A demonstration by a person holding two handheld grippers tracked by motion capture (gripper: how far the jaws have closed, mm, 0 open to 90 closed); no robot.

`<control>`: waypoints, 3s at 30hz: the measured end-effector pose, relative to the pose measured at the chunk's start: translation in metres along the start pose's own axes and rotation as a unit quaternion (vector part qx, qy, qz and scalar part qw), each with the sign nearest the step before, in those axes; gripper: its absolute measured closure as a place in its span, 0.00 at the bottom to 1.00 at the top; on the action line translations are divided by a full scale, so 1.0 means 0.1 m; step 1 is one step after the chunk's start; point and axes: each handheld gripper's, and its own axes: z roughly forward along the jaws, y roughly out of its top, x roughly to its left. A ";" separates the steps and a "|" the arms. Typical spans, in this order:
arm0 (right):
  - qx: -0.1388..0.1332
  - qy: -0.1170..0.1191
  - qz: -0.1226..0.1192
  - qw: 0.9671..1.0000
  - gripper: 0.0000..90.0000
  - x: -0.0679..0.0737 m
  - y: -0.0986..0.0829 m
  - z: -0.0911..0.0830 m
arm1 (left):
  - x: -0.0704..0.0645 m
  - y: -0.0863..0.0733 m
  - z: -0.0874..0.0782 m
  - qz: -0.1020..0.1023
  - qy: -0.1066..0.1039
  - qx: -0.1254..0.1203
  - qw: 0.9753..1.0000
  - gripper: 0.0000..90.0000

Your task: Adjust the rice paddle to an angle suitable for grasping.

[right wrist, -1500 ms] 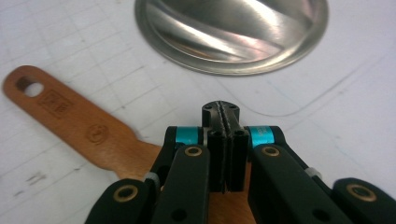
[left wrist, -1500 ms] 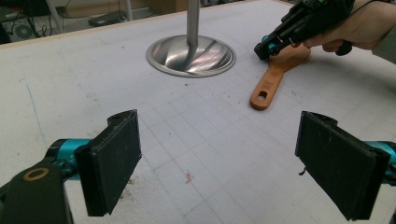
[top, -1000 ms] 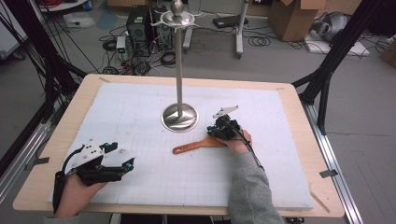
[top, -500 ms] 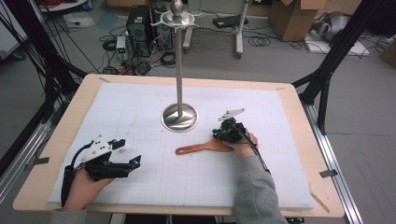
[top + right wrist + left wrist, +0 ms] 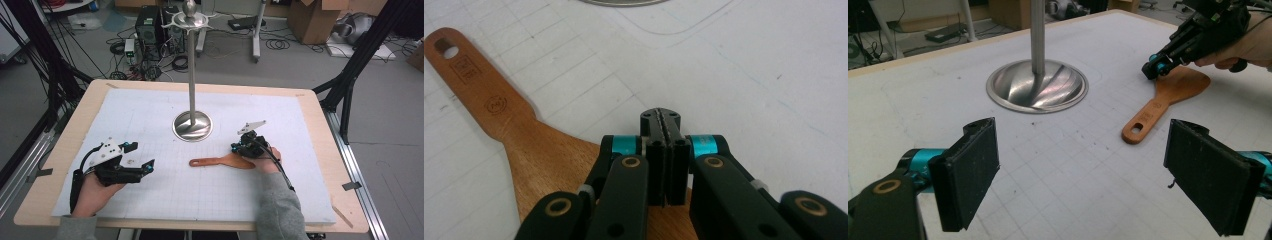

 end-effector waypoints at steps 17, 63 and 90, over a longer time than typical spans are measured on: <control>0.004 0.008 0.002 1.000 1.00 0.07 -0.13 -0.13 | -0.06 0.12 0.23 0.013 -0.028 0.001 1.000 0.17; -0.004 0.040 -0.054 0.998 1.00 0.54 -0.30 -0.40 | -0.11 0.28 0.69 0.013 -0.051 0.008 0.999 0.17; 0.020 0.108 -0.152 0.982 1.00 1.04 0.04 0.01 | -0.03 0.19 0.40 0.007 -0.021 0.008 1.000 0.17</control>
